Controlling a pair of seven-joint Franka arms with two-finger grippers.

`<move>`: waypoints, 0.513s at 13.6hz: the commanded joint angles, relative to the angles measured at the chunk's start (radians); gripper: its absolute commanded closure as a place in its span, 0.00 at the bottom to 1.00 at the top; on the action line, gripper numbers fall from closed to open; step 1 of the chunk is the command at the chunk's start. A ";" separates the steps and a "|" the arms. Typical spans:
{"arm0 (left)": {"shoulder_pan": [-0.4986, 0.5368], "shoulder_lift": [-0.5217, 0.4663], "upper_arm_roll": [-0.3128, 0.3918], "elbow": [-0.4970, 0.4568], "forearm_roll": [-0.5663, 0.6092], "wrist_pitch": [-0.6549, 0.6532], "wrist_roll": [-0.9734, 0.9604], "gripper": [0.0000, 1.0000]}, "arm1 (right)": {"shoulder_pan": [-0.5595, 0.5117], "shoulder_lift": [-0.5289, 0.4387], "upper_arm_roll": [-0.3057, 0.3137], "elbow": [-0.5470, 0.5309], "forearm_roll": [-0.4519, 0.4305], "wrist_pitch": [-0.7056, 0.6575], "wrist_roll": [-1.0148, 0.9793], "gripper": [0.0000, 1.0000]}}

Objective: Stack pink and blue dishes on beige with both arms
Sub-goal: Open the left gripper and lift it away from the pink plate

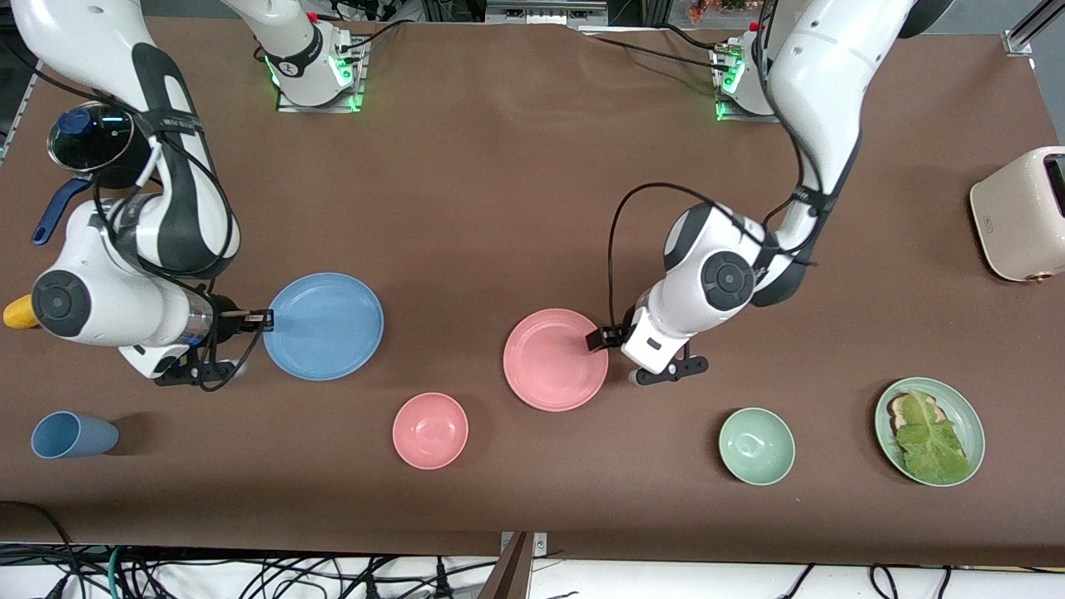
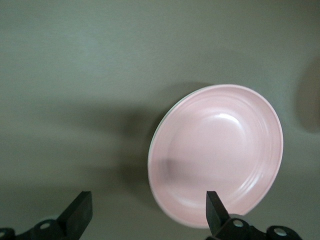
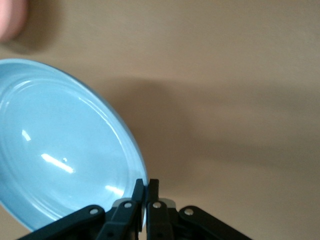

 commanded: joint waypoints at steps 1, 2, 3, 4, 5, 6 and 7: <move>0.053 -0.119 -0.001 -0.024 0.030 -0.172 0.106 0.00 | 0.024 -0.002 0.005 0.073 0.073 -0.084 0.051 1.00; 0.073 -0.143 0.004 -0.024 0.028 -0.217 0.178 0.00 | 0.048 0.000 0.005 0.084 0.074 -0.084 0.092 1.00; 0.100 -0.158 0.004 -0.025 0.028 -0.258 0.231 0.00 | 0.082 0.001 0.005 0.093 0.074 -0.077 0.149 1.00; 0.128 -0.178 0.005 -0.025 0.031 -0.295 0.274 0.00 | 0.123 0.012 0.004 0.102 0.072 -0.066 0.210 1.00; 0.149 -0.199 0.012 -0.024 0.052 -0.335 0.329 0.00 | 0.163 0.026 0.004 0.111 0.074 -0.025 0.268 1.00; 0.172 -0.224 0.016 -0.024 0.083 -0.367 0.390 0.00 | 0.198 0.035 0.004 0.111 0.074 0.025 0.327 1.00; 0.201 -0.245 0.016 -0.025 0.092 -0.390 0.449 0.00 | 0.240 0.052 0.005 0.111 0.074 0.072 0.385 1.00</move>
